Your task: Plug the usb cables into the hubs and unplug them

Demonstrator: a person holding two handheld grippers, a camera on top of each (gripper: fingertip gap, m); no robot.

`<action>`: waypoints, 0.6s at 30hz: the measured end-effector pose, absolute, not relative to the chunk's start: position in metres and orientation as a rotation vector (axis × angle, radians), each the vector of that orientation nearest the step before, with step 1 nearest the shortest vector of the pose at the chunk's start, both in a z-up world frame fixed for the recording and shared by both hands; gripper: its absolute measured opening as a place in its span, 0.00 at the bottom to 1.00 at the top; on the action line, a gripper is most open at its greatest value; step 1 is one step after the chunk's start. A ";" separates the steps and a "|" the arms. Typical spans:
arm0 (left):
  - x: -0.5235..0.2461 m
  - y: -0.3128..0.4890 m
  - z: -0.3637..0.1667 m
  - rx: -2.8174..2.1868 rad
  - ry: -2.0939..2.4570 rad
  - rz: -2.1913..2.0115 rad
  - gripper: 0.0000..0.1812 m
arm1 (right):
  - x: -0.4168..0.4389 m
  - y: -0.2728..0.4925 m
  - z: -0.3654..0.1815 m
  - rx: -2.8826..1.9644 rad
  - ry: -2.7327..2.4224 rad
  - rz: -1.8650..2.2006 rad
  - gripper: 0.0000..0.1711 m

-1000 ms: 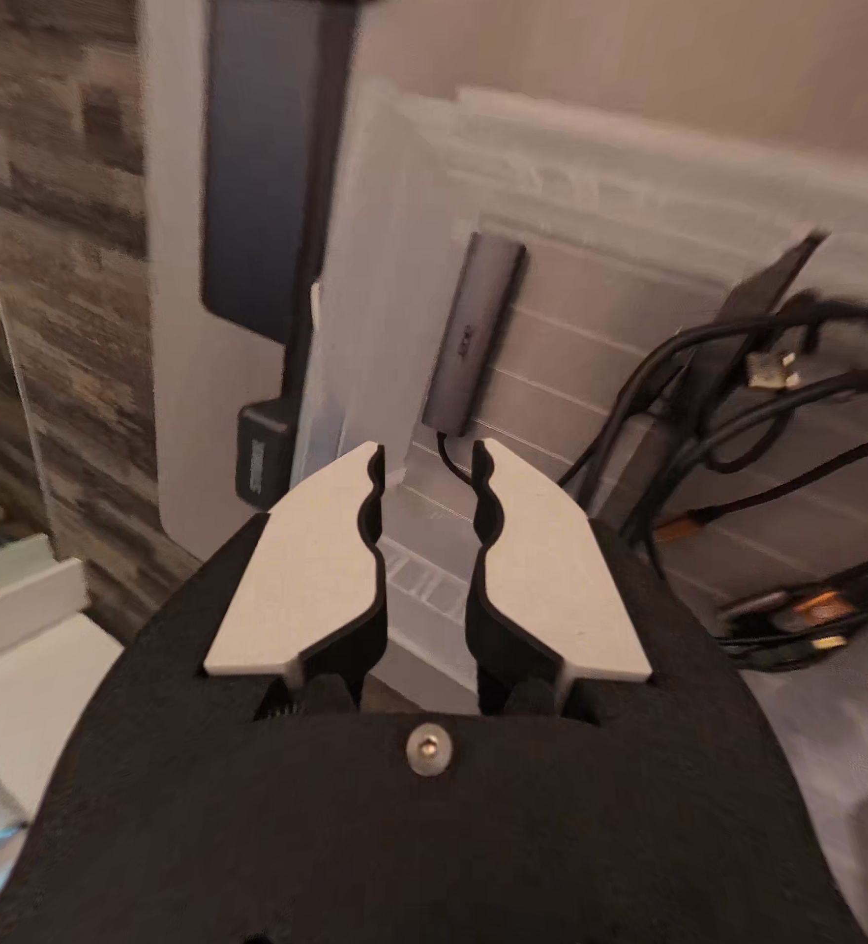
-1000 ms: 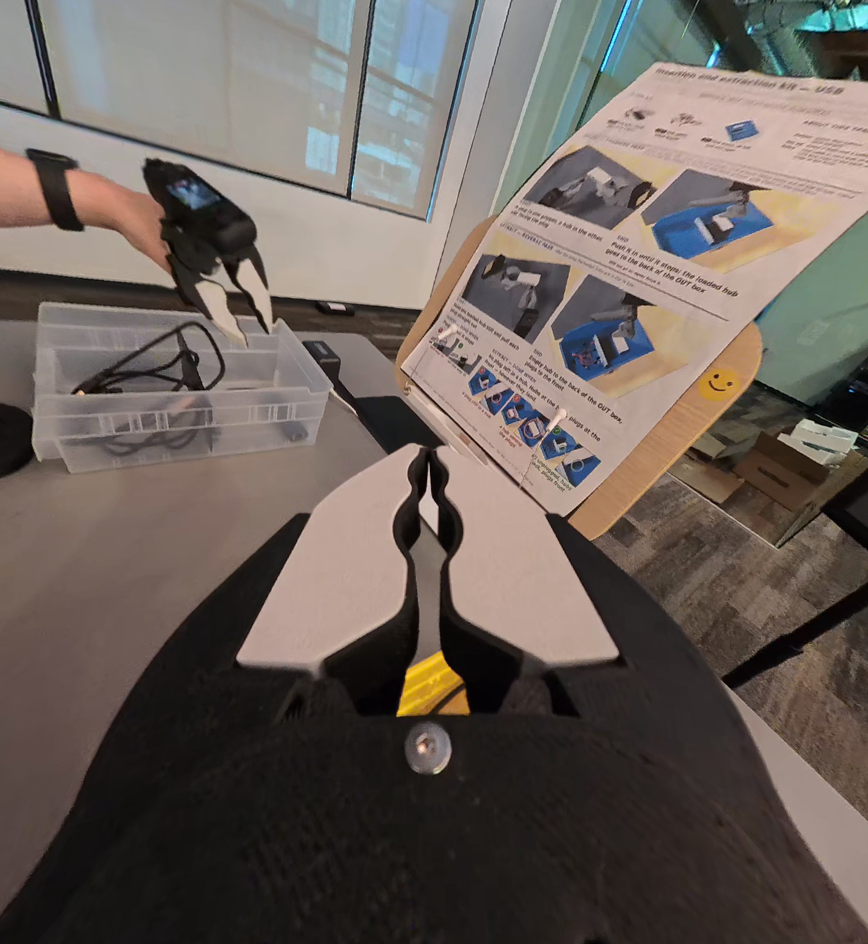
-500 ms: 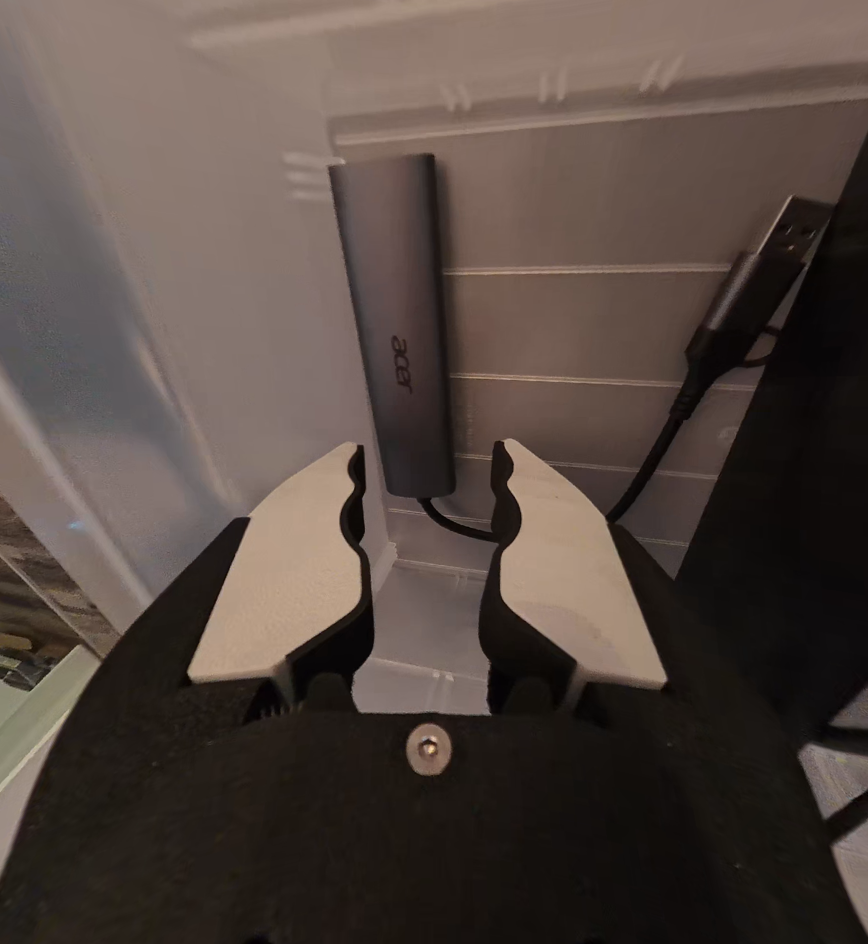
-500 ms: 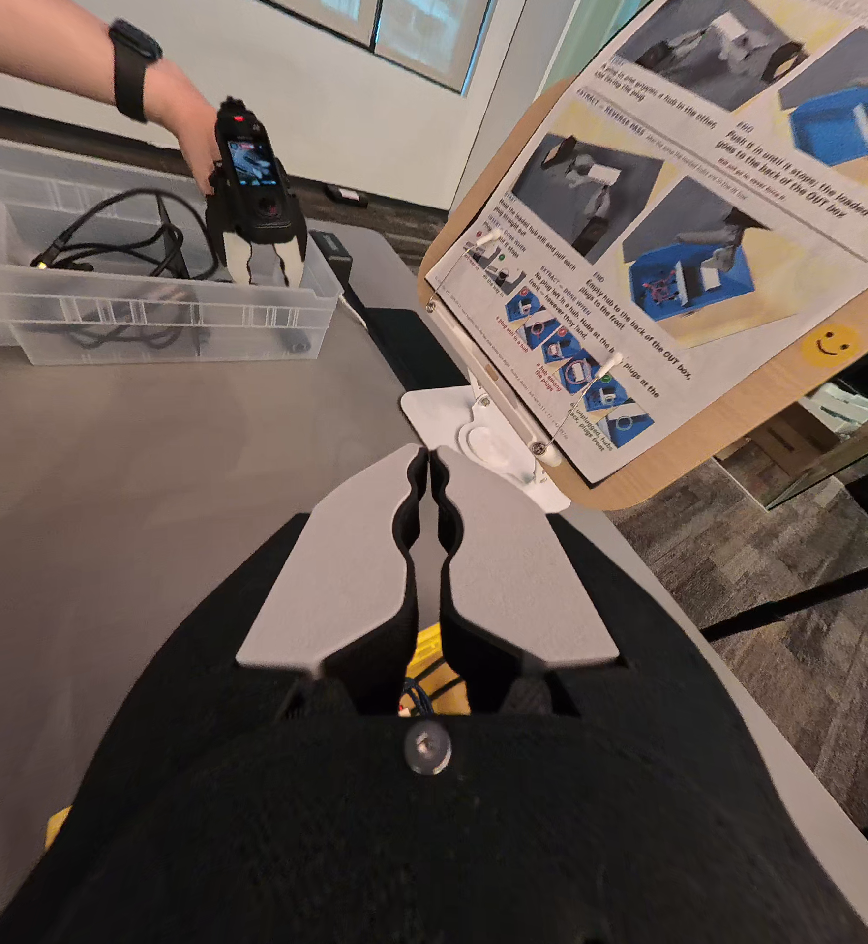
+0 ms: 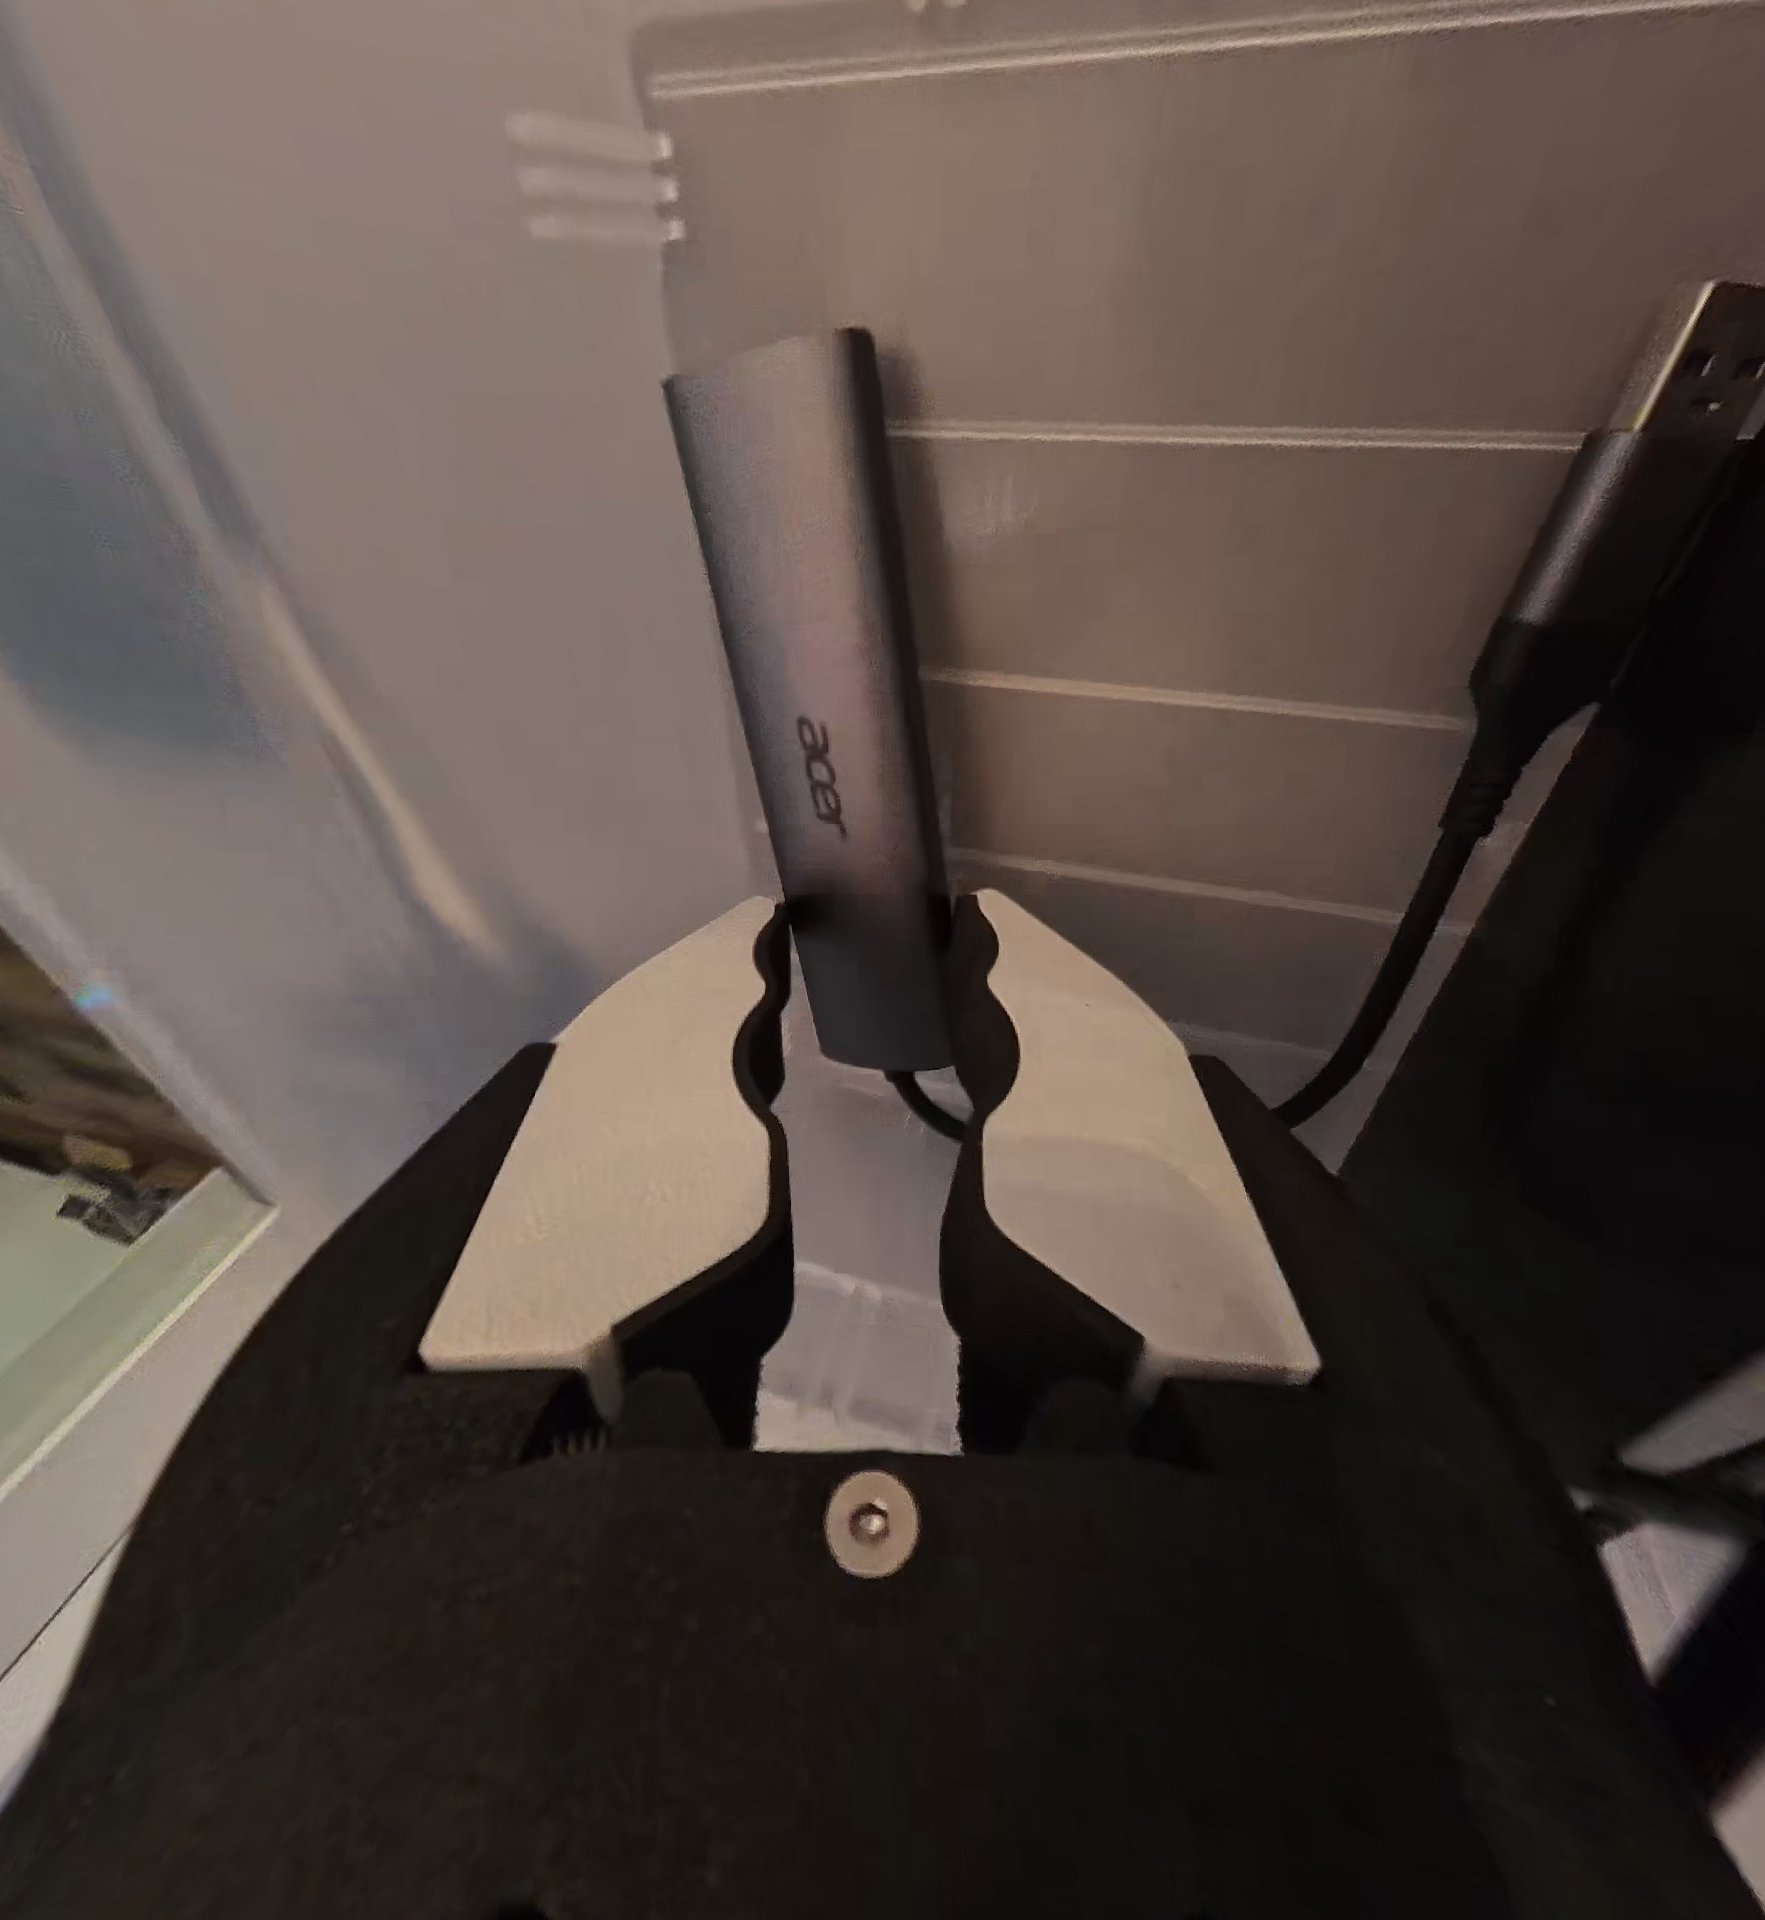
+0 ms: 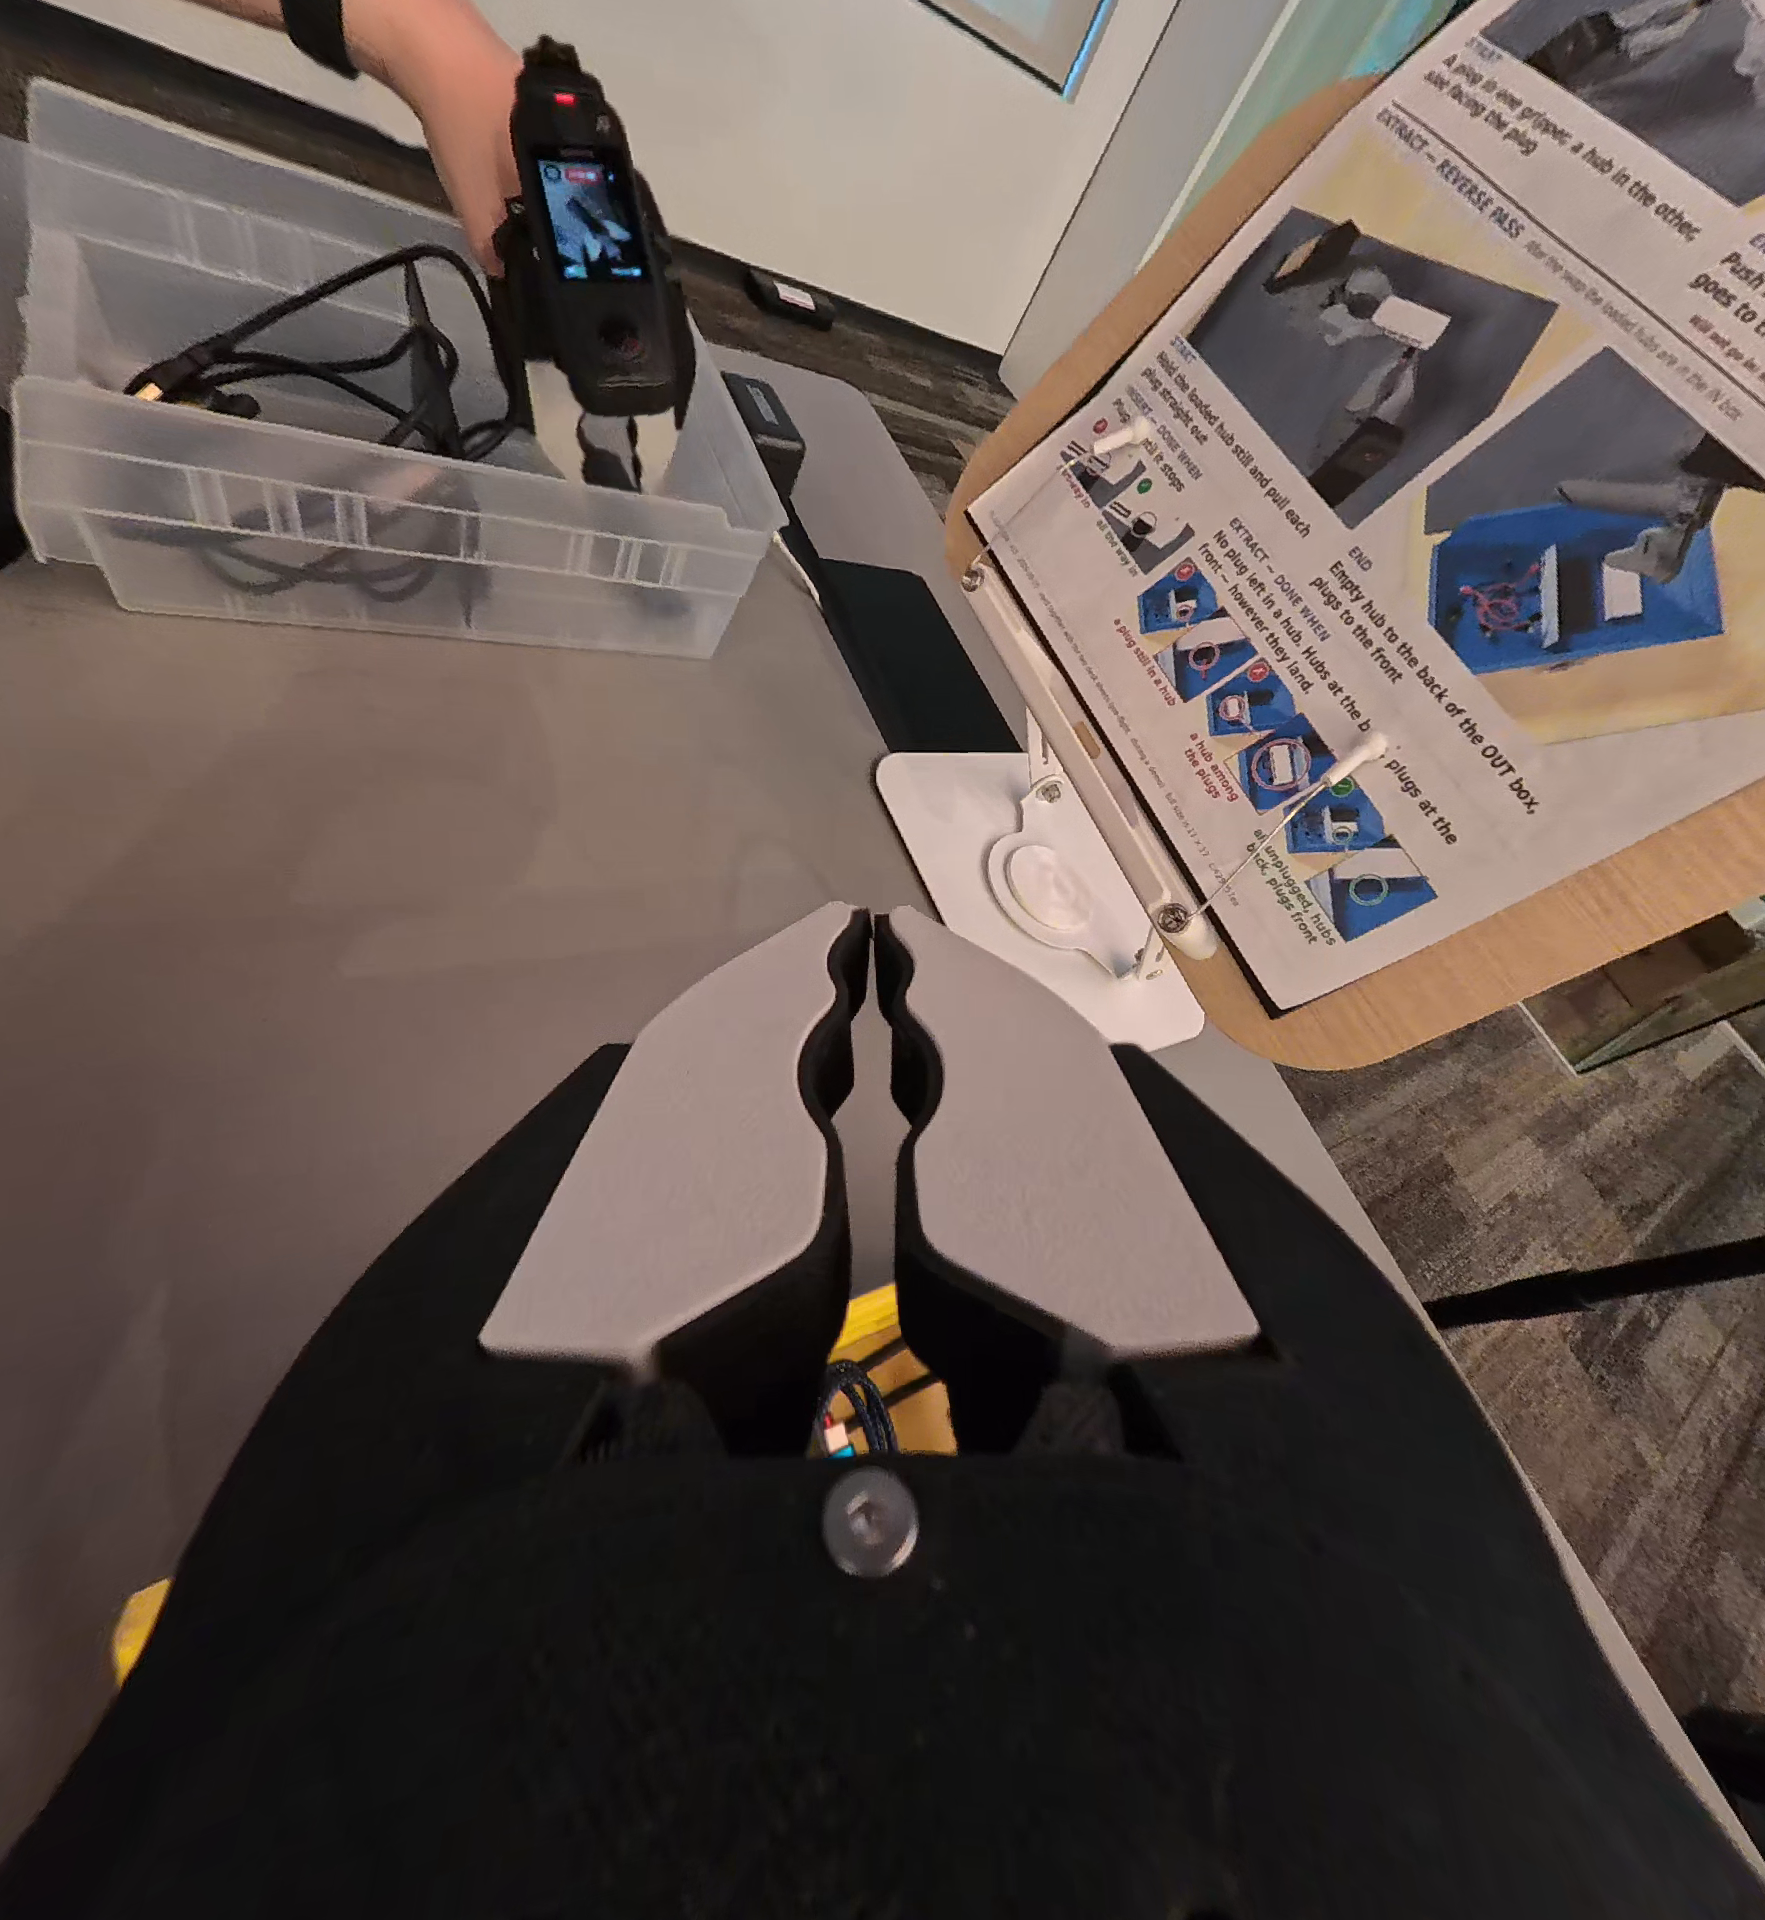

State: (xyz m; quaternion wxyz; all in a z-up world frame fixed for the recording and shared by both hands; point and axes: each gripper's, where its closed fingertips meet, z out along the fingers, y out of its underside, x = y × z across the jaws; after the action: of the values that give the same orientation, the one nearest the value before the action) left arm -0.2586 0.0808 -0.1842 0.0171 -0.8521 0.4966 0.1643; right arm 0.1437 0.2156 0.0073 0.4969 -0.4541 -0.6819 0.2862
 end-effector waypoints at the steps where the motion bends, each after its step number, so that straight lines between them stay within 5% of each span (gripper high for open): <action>1: -0.260 0.081 -0.176 -2.637 1.521 0.538 0.16 | 0.144 0.214 0.008 -1.094 -1.652 0.703 0.01; 18: -0.177 0.075 0.061 -2.364 1.487 1.198 0.16 | 0.148 0.190 0.027 -0.990 -1.670 0.762 0.02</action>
State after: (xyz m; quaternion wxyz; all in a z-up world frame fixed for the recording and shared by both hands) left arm -0.1767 0.0747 0.0609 0.0511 -0.7769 0.4886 0.3938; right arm 0.1483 0.1899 0.0267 0.5040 -0.4099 -0.6916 0.3156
